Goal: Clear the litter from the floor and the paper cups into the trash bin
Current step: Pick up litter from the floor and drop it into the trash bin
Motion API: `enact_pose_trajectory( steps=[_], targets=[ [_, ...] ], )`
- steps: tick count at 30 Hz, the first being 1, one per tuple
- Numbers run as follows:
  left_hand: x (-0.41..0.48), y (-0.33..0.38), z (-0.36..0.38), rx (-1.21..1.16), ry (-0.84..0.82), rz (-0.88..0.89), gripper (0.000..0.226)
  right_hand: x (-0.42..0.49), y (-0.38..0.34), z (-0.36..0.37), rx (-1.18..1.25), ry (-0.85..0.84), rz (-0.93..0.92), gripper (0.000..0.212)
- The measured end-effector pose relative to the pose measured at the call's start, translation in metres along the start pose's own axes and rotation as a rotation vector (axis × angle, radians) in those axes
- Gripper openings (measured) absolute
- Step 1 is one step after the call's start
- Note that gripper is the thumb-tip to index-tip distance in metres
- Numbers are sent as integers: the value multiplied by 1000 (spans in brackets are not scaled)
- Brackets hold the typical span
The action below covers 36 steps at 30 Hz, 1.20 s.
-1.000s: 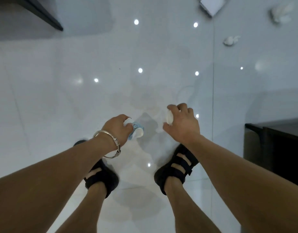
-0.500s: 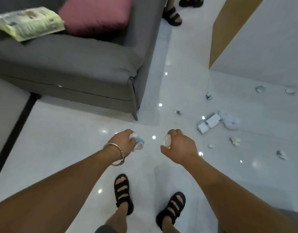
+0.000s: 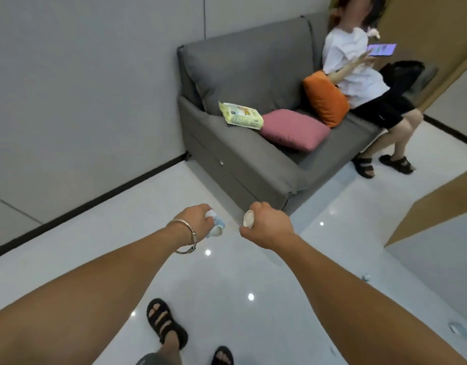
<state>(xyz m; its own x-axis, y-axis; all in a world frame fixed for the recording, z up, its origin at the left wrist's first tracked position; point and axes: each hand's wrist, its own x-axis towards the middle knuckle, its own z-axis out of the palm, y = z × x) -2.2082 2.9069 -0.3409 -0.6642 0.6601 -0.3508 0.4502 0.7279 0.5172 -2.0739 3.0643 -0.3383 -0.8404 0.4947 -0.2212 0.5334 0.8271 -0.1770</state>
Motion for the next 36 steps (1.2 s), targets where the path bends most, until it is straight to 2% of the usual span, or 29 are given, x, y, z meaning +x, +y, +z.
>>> enact_pose_trajectory(
  steps=[5, 11, 17, 23, 28, 34, 36],
  targets=[
    [-86, -70, -52, -83, 168, -185, 28, -4, -101, -15, -123, -40, -268, 61],
    [-217, -187, -92, -156, 360, -439, 29, -44, -263, -11, -190, -37, -589, 62],
    [-371, -315, -109, -261, 532, -634, 27, -122, -437, 21, -272, -63, -846, 62],
    [-546, -441, -121, -332, 707, -844, 24, -234, -609, 88, -323, -135, -1093, 60],
    [-658, -511, -122, -371, 783, -999, 23, -315, -725, 130, -370, -189, -1313, 62],
    [-746, -590, -116, -408, 820, -1126, 15, -366, -848, 176, -462, -223, -1475, 61],
    [-772, -622, -122, -393, 827, -1172, 19, -376, -895, 192, -470, -239, -1516, 61]
  ],
)
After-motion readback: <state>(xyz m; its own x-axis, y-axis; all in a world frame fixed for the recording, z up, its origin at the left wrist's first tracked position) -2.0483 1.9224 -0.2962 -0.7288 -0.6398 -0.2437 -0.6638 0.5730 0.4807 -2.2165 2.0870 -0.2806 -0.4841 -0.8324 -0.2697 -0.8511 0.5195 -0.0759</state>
